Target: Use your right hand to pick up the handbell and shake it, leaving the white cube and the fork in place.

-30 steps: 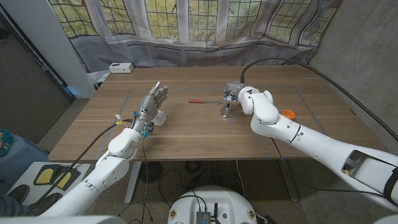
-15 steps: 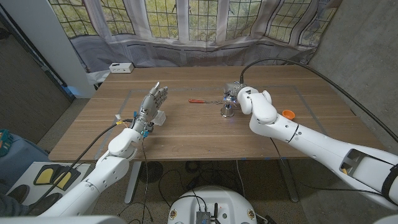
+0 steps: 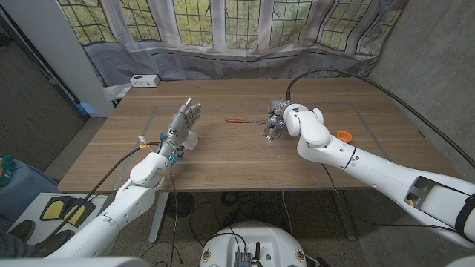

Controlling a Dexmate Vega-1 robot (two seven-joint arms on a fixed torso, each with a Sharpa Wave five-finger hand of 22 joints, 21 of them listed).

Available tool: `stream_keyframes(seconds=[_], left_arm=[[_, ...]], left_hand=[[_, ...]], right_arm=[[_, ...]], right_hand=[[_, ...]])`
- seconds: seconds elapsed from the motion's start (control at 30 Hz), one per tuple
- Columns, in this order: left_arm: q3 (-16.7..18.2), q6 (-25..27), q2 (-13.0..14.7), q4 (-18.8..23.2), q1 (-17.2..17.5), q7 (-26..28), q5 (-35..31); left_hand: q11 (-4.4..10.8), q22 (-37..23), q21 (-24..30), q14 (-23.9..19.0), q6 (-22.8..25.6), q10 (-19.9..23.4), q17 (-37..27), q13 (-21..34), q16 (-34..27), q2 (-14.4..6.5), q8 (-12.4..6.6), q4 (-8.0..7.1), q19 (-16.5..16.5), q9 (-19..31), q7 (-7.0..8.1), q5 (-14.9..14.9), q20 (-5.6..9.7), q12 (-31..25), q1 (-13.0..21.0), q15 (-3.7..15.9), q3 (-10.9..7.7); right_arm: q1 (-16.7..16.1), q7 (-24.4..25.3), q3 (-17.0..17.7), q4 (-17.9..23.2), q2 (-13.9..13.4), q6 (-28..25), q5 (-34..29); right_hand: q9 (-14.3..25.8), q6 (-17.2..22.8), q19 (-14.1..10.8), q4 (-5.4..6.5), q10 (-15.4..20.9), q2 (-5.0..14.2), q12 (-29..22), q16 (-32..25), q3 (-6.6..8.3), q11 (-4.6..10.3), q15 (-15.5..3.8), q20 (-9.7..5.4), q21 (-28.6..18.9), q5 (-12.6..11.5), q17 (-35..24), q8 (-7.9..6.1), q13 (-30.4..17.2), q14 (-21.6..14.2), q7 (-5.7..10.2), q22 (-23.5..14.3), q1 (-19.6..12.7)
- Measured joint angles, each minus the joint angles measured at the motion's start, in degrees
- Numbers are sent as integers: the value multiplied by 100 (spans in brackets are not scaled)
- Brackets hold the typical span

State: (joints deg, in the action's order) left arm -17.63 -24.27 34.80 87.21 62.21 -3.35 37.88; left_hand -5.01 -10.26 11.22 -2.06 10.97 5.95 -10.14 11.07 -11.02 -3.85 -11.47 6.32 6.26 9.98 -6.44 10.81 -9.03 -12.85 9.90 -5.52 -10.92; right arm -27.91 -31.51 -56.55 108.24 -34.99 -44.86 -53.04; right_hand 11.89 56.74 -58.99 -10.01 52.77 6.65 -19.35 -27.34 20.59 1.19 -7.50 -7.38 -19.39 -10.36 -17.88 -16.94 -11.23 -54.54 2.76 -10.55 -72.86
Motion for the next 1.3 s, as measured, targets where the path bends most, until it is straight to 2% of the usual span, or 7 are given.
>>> stream_keyframes(seconds=[0.13,0.53,1.0,1.3], left_arm=[[-3,2,-3,0,-1,1,0],[-5,2,2,87,75,71,-12],[-2,44,21,176,123,134,-58],[-41,80,22,204,73,124,-75]], left_hand=[[0,0,0,0,31,0,0,0,0,0,0,0,0,0,-31,0,0,0,0,0,0],[0,0,0,0,30,0,-14,-1,0,0,0,0,0,0,-32,0,0,0,0,0,0],[0,0,0,1,30,-1,2,-1,0,0,25,0,0,0,-31,0,0,0,0,0,0],[0,0,0,1,30,-1,2,-1,0,0,25,0,0,0,-31,0,0,0,0,0,0]], right_arm=[[-37,27,9,1,-6,-2,-7],[-73,142,52,-3,-30,1,24],[-163,132,228,174,-127,-23,260],[-325,428,474,388,-231,-167,789]], right_hand=[[0,180,-133,41,233,0,-40,-21,-55,-43,-93,-8,-90,1,51,-27,1,-264,-19,0,0],[9,372,-325,98,336,-1,-122,14,-93,52,-292,2,-212,18,215,-72,-1,-659,-74,-22,0],[9,479,-356,123,386,9,-122,68,-115,87,-365,33,-296,-5,272,-72,16,-792,-172,-10,12],[9,480,-387,117,397,47,-118,109,-121,99,-395,63,-297,-11,263,-33,22,-823,-174,-11,52]])
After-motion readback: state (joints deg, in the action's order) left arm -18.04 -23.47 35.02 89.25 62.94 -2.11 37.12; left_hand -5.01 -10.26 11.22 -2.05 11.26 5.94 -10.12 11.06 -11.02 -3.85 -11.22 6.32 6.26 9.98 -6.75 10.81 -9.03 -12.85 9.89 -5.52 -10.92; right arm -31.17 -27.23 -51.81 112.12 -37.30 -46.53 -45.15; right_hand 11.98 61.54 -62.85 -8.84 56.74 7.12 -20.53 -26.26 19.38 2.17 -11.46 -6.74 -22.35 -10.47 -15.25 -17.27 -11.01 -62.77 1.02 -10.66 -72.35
